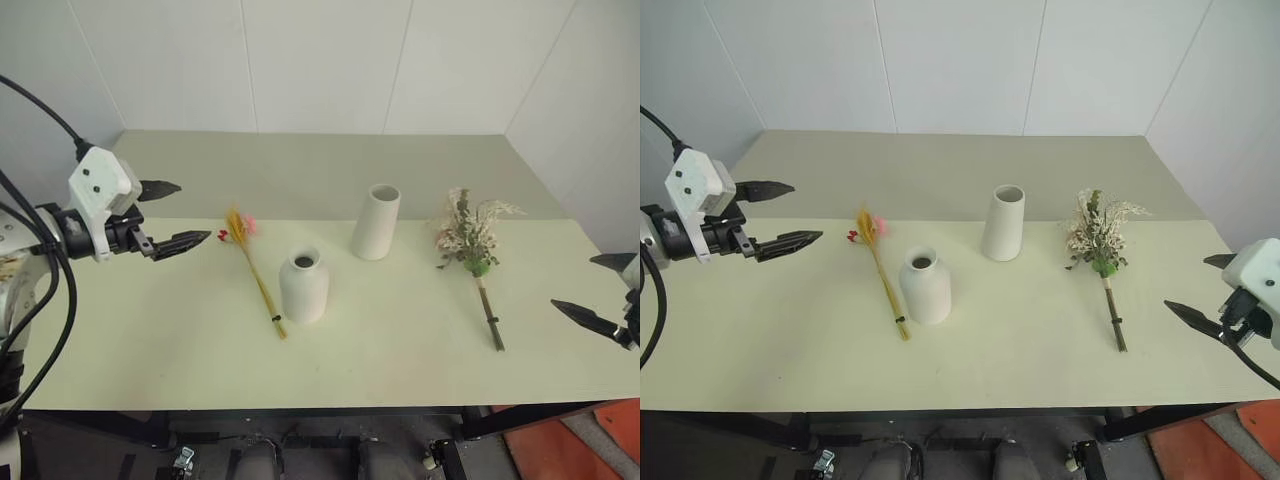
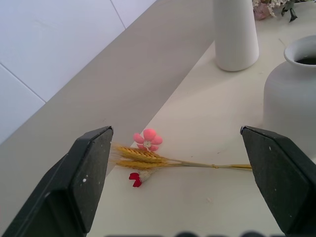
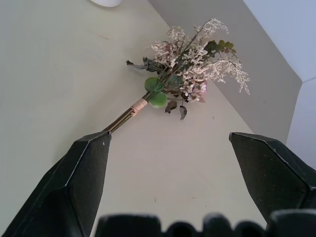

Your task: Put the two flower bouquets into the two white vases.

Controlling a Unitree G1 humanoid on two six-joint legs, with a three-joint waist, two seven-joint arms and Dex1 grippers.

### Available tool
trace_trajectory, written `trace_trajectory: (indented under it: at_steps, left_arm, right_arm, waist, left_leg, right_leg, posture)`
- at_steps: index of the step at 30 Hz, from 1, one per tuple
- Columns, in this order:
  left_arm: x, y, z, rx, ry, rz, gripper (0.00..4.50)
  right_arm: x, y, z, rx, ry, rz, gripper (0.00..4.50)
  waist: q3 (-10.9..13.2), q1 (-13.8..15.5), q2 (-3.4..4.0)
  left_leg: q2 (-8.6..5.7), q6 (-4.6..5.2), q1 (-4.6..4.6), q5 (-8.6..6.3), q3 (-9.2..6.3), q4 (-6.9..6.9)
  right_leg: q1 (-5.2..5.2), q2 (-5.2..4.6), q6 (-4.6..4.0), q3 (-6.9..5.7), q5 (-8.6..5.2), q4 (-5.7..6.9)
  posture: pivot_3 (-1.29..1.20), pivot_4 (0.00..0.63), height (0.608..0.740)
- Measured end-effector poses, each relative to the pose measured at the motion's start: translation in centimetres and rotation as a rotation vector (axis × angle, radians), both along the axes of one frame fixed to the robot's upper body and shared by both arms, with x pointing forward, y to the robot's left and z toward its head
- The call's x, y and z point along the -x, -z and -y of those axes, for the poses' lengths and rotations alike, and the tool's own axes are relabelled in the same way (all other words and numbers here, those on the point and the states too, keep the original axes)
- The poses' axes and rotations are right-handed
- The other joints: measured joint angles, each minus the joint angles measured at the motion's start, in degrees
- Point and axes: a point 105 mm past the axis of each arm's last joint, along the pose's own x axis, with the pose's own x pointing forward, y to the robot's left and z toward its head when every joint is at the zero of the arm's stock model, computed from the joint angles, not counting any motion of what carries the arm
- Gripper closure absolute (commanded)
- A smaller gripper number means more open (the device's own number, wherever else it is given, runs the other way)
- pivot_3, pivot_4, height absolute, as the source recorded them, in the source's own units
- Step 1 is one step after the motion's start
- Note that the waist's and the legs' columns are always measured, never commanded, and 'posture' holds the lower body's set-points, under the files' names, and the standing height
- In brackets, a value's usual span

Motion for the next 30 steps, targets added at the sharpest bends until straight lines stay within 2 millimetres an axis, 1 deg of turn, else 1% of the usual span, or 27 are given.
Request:
trace_trajectory:
  at_steps: [9,13,16,18,19,20,22,25,26,28,30]
  left_arm:
    - [0.1,-0.1,0.0,-0.002,0.004,0.009,0.00]
    - [0.2,-0.1,0.3,0.012,0.024,0.001,0.00]
    - [0.4,-0.4,1.1,0.040,0.068,-0.020,0.00]
    - [0.5,-0.7,1.6,0.026,0.087,-0.023,0.00]
    - [0.4,-0.5,1.7,0.005,0.090,-0.035,0.00]
    - [0.3,-0.3,2.1,-0.012,0.102,-0.041,0.00]
    - [0.1,0.2,2.8,-0.033,0.126,-0.057,0.00]
    - [0.0,0.5,3.9,-0.035,0.164,-0.054,0.00]
    - [0.0,0.4,4.1,-0.037,0.172,-0.051,0.00]
    - [0.0,0.5,4.1,-0.043,0.170,-0.050,0.00]
    - [0.1,0.7,4.2,-0.053,0.171,-0.052,0.00]
  right_arm:
    - [-0.3,-0.2,0.2,-0.008,0.006,0.008,0.01]
    - [-1.2,-1.1,-0.1,-0.027,0.023,0.038,0.01]
    - [-2.9,-1.1,-0.9,-0.059,0.058,-0.067,0.01]
    - [-4.0,-1.4,-1.3,-0.089,0.089,-0.096,0.01]
    - [-5.2,-1.4,-1.6,-0.125,0.117,-0.117,0.01]
    - [-5.9,-1.3,-1.8,-0.145,0.137,-0.129,0.01]
    - [-8.2,-0.7,-2.6,-0.225,0.173,-0.171,0.01]
    - [-11.0,1.3,-4.2,-0.303,0.208,-0.256,0.01]
    - [-11.3,1.7,-4.4,-0.304,0.216,-0.276,0.01]
    - [-12.3,2.8,-4.4,-0.321,0.260,-0.331,0.01]
    - [-13.3,3.8,-3.7,-0.350,0.330,-0.361,0.01]
  waist:
    - [0.00,-0.03,0.00]
    - [0.00,-0.19,0.00]
    - [0.00,-0.42,0.00]
    - [0.00,-0.35,0.00]
    - [0.00,-0.54,0.00]
    - [0.00,-0.52,0.00]
    - [0.00,-0.71,-0.01]
    - [0.02,-0.72,-0.01]
    - [0.02,-0.70,0.00]
    - [0.02,-0.50,0.00]
    - [0.02,-0.25,0.00]
  left_leg:
    - [0.00,0.00,0.00,0.00,0.00,0.00]
    - [0.01,0.00,0.02,0.00,0.01,0.00]
    - [0.02,0.00,0.03,0.00,0.03,0.02]
    - [0.02,0.00,0.02,0.00,0.02,0.00]
    - [0.03,0.00,0.03,0.00,0.02,0.02]
    - [-0.01,0.00,-0.04,0.00,0.02,0.02]
    - [0.00,0.00,-0.04,0.00,0.01,0.03]
    - [0.00,0.01,-0.28,0.01,-0.03,0.02]
    - [-0.01,0.02,-0.41,0.01,-0.03,0.02]
    - [-0.03,0.02,-0.64,0.01,-0.03,0.03]
    - [-0.05,0.02,-0.93,0.01,-0.02,0.07]
  right_leg:
    - [0.00,0.00,0.00,0.00,0.00,0.00]
    - [0.00,0.00,0.00,0.01,0.00,0.01]
    - [-0.02,0.01,-0.05,0.05,0.01,0.03]
    - [-0.04,0.01,-0.07,0.04,0.00,0.02]
    - [-0.03,0.02,-0.07,0.05,0.00,0.01]
    - [-0.09,0.00,-0.12,0.05,-0.01,0.01]
    - [-0.09,0.02,-0.17,0.05,0.00,0.01]
    - [-0.28,0.04,-0.21,0.03,0.15,0.03]
    - [-0.41,0.04,-0.39,0.03,0.27,0.04]
    - [-0.63,0.03,-0.46,0.03,0.32,0.03]
    - [-0.86,0.02,-0.43,0.03,0.35,0.03]
  posture:
    - [0.00,0.150,0.740]
    - [0.00,0.150,0.740]
    - [0.00,0.150,0.740]
    - [0.00,0.150,0.740]
    - [0.00,0.150,0.740]
    - [0.00,0.150,0.740]
    - [0.00,0.150,0.740]
    - [0.00,0.150,0.740]
    - [0.00,0.150,0.740]
    - [0.00,0.150,0.740]
    - [0.00,0.150,0.740]
